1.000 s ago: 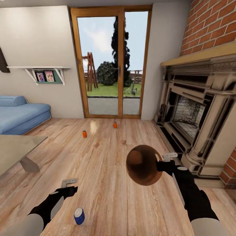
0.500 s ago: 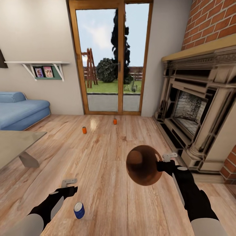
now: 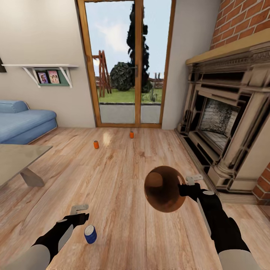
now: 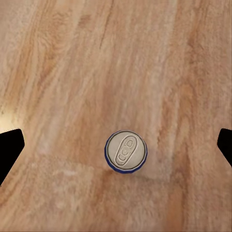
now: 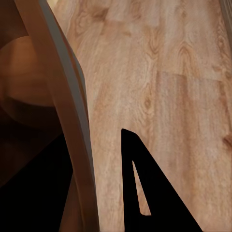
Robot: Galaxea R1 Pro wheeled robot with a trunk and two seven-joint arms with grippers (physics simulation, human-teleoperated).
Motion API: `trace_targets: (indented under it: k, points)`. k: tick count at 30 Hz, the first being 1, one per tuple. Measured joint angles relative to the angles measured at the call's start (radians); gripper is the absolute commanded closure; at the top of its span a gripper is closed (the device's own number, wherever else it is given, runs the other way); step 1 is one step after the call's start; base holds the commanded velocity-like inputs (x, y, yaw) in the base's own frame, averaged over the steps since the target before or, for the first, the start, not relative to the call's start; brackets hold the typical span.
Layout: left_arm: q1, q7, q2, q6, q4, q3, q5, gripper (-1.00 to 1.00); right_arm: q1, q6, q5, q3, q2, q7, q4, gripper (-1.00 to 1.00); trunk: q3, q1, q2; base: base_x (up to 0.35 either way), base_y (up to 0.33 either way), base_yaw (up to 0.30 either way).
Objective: Put the three can of soda from the living room inside the tash can in the kitchen.
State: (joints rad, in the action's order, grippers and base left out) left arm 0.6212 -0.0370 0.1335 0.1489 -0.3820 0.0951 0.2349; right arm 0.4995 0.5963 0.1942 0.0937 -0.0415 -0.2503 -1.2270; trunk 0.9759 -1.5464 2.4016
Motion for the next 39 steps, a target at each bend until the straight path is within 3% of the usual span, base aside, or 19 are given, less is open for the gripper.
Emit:
trace_targets:
  k: [11,39]
  points:
    - [0.000,0.002,-0.001,0.006,-0.001,0.000,0.002,-1.00,0.000,-0.002,0.001,0.001,0.000,0.000,-0.001,1.00,0.017,-0.004,0.007,0.000,0.000,0.000]
    - [-0.001,0.003,-0.004,0.009,-0.002,0.000,0.003,-1.00,-0.001,-0.004,0.001,0.000,0.000,0.000,-0.001,1.00,0.019,-0.004,0.007,0.074,0.000,0.000]
